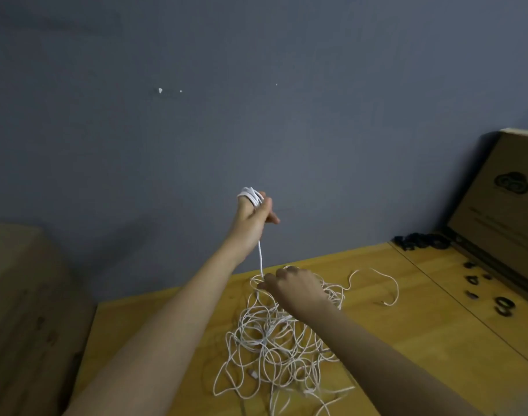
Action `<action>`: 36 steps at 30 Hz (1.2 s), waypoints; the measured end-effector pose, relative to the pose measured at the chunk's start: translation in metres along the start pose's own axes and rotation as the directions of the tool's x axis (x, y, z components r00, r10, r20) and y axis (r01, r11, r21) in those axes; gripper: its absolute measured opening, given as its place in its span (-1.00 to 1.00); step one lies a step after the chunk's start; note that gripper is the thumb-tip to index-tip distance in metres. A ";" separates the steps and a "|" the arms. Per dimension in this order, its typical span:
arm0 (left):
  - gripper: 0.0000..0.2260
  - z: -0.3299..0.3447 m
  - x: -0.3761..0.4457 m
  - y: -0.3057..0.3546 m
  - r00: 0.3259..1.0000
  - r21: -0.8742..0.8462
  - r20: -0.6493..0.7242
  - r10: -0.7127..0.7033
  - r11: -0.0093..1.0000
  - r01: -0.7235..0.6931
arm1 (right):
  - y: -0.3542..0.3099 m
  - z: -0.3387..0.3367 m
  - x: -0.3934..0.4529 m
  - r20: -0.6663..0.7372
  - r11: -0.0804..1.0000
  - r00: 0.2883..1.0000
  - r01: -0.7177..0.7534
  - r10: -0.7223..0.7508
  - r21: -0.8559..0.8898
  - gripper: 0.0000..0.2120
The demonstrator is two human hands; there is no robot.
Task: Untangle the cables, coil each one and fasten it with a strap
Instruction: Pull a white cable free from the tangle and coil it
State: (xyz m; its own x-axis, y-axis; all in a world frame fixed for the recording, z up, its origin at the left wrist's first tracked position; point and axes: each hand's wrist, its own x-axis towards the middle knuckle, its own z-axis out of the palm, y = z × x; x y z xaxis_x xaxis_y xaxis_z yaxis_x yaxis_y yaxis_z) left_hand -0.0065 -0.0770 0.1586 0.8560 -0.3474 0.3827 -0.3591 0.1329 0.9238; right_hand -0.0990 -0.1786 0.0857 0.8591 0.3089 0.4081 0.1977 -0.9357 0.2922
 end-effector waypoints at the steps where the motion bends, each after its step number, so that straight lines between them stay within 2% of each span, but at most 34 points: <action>1: -0.83 -0.002 0.000 -0.012 0.999 0.182 0.033 0.023 0.983 -0.029 | 0.000 -0.002 -0.005 -0.055 1.000 0.998 0.025 -0.025 0.001 -0.68; 2: -0.80 -0.005 0.000 -0.024 0.996 0.370 0.089 0.016 0.928 -0.048 | 0.001 -0.003 -0.010 -0.089 0.998 0.995 0.050 -0.047 0.027 -0.68; 4: -0.71 -0.015 -0.007 -0.047 0.975 0.670 0.203 -0.092 0.739 -0.070 | 0.007 -0.005 -0.019 -0.149 0.987 0.985 0.105 -0.086 0.122 -0.74; 5: -0.69 -0.020 -0.013 -0.057 0.955 0.747 0.256 -0.148 0.657 -0.098 | 0.011 -0.005 -0.022 -0.185 0.977 0.980 0.113 -0.078 0.183 -0.79; 6: -0.66 -0.022 -0.020 -0.064 0.932 0.774 0.308 -0.188 0.620 -0.131 | 0.016 -0.007 -0.025 -0.205 0.965 0.977 0.109 -0.060 0.238 -0.85; 8: -0.58 -0.019 -0.037 -0.068 0.890 0.745 0.378 -0.256 0.655 -0.128 | 0.025 -0.012 -0.026 -0.170 0.929 0.984 0.017 0.050 0.370 -0.86; 10: -0.39 -0.015 -0.049 -0.059 0.845 0.696 0.412 -0.341 0.716 -0.051 | 0.035 -0.017 -0.023 -0.052 0.826 0.975 -0.156 0.218 0.541 -0.81; 11: -0.34 -0.013 -0.052 -0.053 0.824 0.639 0.431 -0.368 0.770 0.009 | 0.038 -0.019 -0.021 0.001 0.738 0.958 -0.222 0.287 0.637 -0.79; 13: -0.39 -0.010 -0.057 -0.037 0.789 0.427 0.482 -0.381 0.888 0.167 | 0.039 -0.025 -0.017 0.141 0.490 0.925 -0.311 0.353 0.815 -0.70; 15: -0.52 -0.009 -0.060 -0.022 0.770 0.218 0.524 -0.365 0.931 0.293 | 0.034 -0.031 -0.017 0.256 0.205 0.924 -0.319 0.283 0.925 -0.71; 16: -0.55 -0.009 -0.061 -0.016 0.763 0.158 0.536 -0.362 0.931 0.330 | 0.030 -0.033 -0.019 0.275 0.112 0.930 -0.309 0.245 0.945 -0.75; 18: -0.57 -0.009 -0.061 -0.009 0.767 0.110 0.522 -0.373 0.921 0.373 | 0.017 -0.038 -0.020 0.298 0.037 0.922 -0.317 0.245 0.948 -0.74; 23: -0.61 -0.007 -0.061 -0.003 0.852 0.045 0.325 -0.411 0.906 0.420 | -0.005 -0.037 -0.019 0.351 -0.120 0.850 -0.331 0.393 0.936 -0.56; 27: -0.53 0.000 -0.062 -0.007 0.904 0.075 0.180 -0.387 0.922 0.379 | -0.018 -0.037 -0.020 0.326 -0.170 0.787 -0.278 0.524 0.945 -0.56; 29: -0.52 0.002 -0.063 -0.010 0.900 0.030 0.189 -0.393 0.918 0.395 | -0.020 -0.038 -0.019 0.294 -0.123 0.750 -0.276 0.593 0.953 -0.55; 33: -0.57 0.003 -0.068 -0.013 0.826 0.051 0.316 -0.466 0.878 0.476 | -0.012 -0.033 -0.021 0.220 0.098 0.724 -0.369 0.653 0.924 -0.71; 35: -0.65 0.004 -0.076 -0.016 0.779 -0.002 0.437 -0.449 0.866 0.500 | -0.008 -0.030 -0.023 0.246 0.135 0.726 -0.423 0.643 0.896 -0.69; 36: -0.72 0.005 -0.080 -0.016 0.757 -0.075 0.487 -0.435 0.843 0.533 | -0.007 -0.028 -0.024 0.271 0.120 0.724 -0.439 0.634 0.891 -0.68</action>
State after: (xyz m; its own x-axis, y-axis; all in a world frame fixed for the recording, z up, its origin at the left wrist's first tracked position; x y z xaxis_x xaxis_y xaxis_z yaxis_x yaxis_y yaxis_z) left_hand -0.0708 -0.0563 0.1129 0.6235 -0.7730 -0.1172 0.1812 -0.0030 0.9834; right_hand -0.1342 -0.1744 0.0986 0.8753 -0.4162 0.2463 0.0673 -0.3994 -0.9143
